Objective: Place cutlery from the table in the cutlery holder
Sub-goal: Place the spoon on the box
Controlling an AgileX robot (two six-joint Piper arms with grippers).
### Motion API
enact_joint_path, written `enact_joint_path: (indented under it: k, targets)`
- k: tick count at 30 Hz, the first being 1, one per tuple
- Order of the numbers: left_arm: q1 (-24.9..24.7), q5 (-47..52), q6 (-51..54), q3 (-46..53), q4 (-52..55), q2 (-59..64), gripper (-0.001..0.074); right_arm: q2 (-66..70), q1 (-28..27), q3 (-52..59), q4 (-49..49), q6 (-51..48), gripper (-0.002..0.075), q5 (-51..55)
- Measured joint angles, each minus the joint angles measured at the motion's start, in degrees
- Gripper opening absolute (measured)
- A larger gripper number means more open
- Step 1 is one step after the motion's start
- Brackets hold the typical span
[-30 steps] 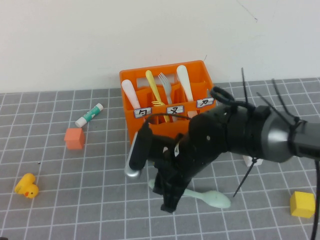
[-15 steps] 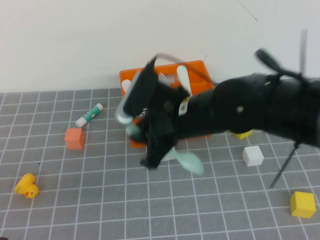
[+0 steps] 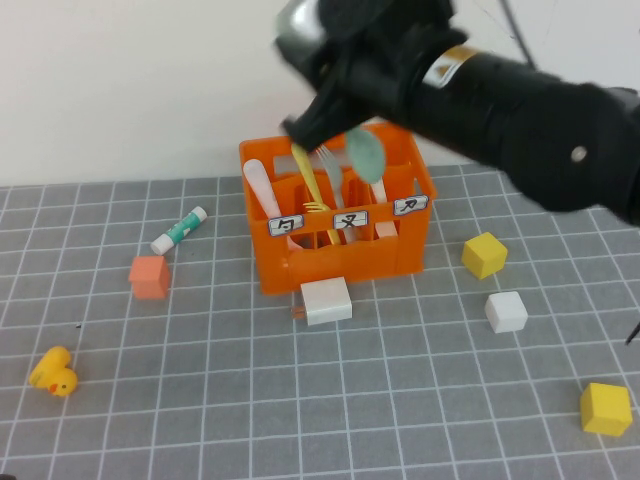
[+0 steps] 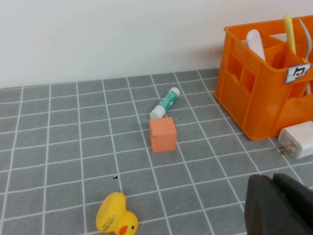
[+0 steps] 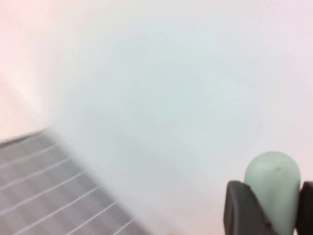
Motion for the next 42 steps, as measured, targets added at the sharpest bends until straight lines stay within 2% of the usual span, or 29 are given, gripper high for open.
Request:
enact_joint_path:
  k: [7, 14, 19, 24, 33, 37, 42]
  targets:
    - [0.0, 0.0, 0.1, 0.0, 0.0, 0.0, -0.0001, 1.7, -5.9, 0.0, 9.8, 0.0, 0.0209, -7.1]
    - [0.0, 0.0, 0.1, 0.0, 0.0, 0.0, -0.0001, 6.6, -6.7, 0.0, 11.6, 0.3, 0.0209, -12.1]
    - [0.0, 0.0, 0.1, 0.0, 0.0, 0.0, -0.0001, 9.4, -6.3, 0.0, 10.7, 8.2, 0.0209, -12.8]
    - [0.0, 0.0, 0.1, 0.0, 0.0, 0.0, -0.0001, 11.8, -5.1, 0.0, 0.0, 20.6, 0.0209, -15.3]
    - [0.0, 0.0, 0.1, 0.0, 0.0, 0.0, -0.0001, 16.9, -4.0, -1.4, -22.6, 43.8, 0.0209, -26.8]
    - [0.0, 0.0, 0.1, 0.0, 0.0, 0.0, -0.0001, 19.8, -3.4, -4.6, -28.0, 48.3, 0.0209, -27.3]
    - [0.0, 0.0, -0.1, 0.0, 0.0, 0.0, -0.0001, 22.2, -2.4, -6.9, -29.8, 49.1, 0.0209, -27.5]
